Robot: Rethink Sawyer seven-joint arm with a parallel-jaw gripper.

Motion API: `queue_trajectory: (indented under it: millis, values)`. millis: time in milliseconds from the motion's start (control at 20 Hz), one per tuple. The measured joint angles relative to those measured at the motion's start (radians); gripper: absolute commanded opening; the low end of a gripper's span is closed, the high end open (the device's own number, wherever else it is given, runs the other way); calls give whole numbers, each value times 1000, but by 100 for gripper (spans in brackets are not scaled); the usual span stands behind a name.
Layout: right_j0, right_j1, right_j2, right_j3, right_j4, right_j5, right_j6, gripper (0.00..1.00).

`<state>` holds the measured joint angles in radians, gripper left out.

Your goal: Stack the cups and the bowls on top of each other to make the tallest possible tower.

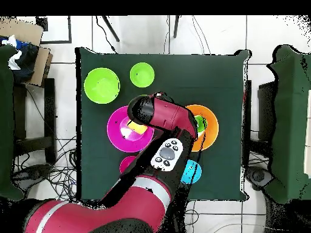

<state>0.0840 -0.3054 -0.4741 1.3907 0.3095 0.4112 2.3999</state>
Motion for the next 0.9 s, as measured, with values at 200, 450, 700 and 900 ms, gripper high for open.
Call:
queue_trajectory:
  millis: [200,450,700,900]
  values:
    - [-84,-61,95,20,-67,-1,-32,100]
    - [-196,-130,181,40,-154,0,-84,100]
    - [-243,-178,210,49,-215,8,-99,100]
    - [-244,-207,228,50,-240,43,-99,100]
